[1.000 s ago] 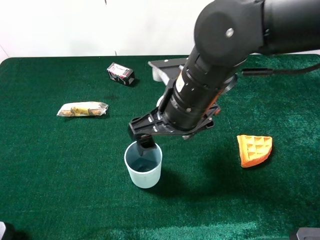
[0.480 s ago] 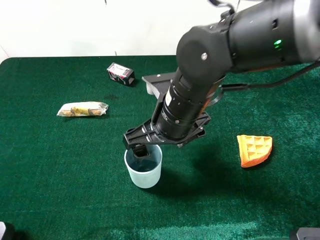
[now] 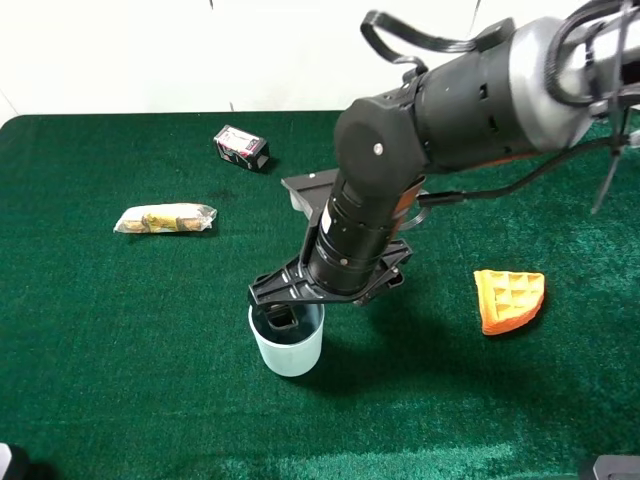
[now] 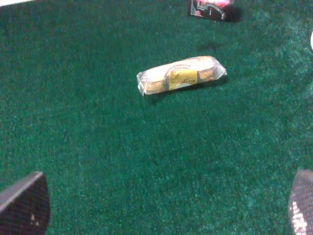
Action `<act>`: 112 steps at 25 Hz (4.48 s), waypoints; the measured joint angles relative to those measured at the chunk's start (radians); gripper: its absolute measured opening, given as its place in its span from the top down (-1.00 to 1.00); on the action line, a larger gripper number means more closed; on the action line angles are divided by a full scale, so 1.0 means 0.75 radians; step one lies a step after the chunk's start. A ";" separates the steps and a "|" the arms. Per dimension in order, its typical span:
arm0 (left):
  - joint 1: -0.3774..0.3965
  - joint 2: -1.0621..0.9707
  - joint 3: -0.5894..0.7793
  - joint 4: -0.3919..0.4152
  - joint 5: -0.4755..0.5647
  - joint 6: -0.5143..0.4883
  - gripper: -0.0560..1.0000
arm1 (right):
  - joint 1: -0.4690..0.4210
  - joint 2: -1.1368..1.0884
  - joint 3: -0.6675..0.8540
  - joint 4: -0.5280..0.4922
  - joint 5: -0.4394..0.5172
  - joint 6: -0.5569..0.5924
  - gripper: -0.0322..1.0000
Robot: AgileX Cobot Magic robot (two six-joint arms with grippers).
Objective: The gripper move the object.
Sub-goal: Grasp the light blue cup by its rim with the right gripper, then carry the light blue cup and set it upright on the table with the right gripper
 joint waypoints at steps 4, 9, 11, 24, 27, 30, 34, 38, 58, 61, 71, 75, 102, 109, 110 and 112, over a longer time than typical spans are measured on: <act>0.000 0.000 0.000 0.000 0.000 0.000 -0.99 | 0.000 0.026 0.000 0.000 -0.006 0.000 -0.40; 0.000 0.000 0.000 0.000 0.000 0.000 -0.99 | 0.000 0.042 0.000 0.000 -0.006 0.000 -0.21; 0.000 0.000 0.000 0.000 0.000 0.000 -0.99 | 0.000 0.043 0.000 0.000 -0.006 0.000 -0.08; 0.000 0.000 0.000 0.000 0.000 0.000 -0.99 | 0.000 0.043 0.000 0.000 -0.005 0.000 0.80; 0.000 0.000 0.000 0.000 0.000 0.000 -0.99 | 0.000 0.043 0.000 0.000 -0.005 0.000 0.85; 0.000 0.000 0.000 0.000 0.000 0.000 -0.99 | 0.000 0.043 0.000 0.000 -0.005 0.000 0.85; 0.000 0.000 0.000 0.000 0.000 0.000 -0.99 | 0.000 0.043 0.000 0.000 -0.005 0.000 0.85; 0.000 0.000 0.000 0.000 0.000 0.000 -0.99 | 0.000 0.043 -0.007 0.000 0.008 0.000 0.85; 0.000 0.000 0.000 0.000 0.000 0.000 -0.99 | 0.000 -0.014 -0.245 -0.108 0.355 0.001 0.85; 0.000 0.000 0.000 0.000 0.000 0.000 -0.99 | -0.001 -0.078 -0.249 -0.129 0.394 0.021 0.85; 0.000 0.000 0.000 0.000 0.000 0.000 -0.99 | -0.070 -0.185 -0.249 -0.141 0.533 0.032 0.85; 0.000 0.000 0.000 0.000 0.000 0.000 -0.99 | -0.119 -0.207 -0.249 -0.144 0.562 0.032 0.85; 0.000 0.000 0.000 0.000 0.000 0.000 -0.99 | -0.746 -0.184 -0.582 -0.266 0.667 -0.142 0.85; 0.000 0.000 0.000 0.000 0.000 0.000 -0.99 | -0.890 -0.083 -0.710 -0.301 0.650 -0.188 0.85; 0.000 0.000 0.000 0.000 0.000 0.000 -0.99 | -0.908 -0.067 -0.726 -0.309 0.639 -0.191 0.85; 0.000 0.000 0.000 0.000 0.000 0.000 -0.99 | -0.937 -0.028 -0.770 -0.321 0.634 -0.197 0.85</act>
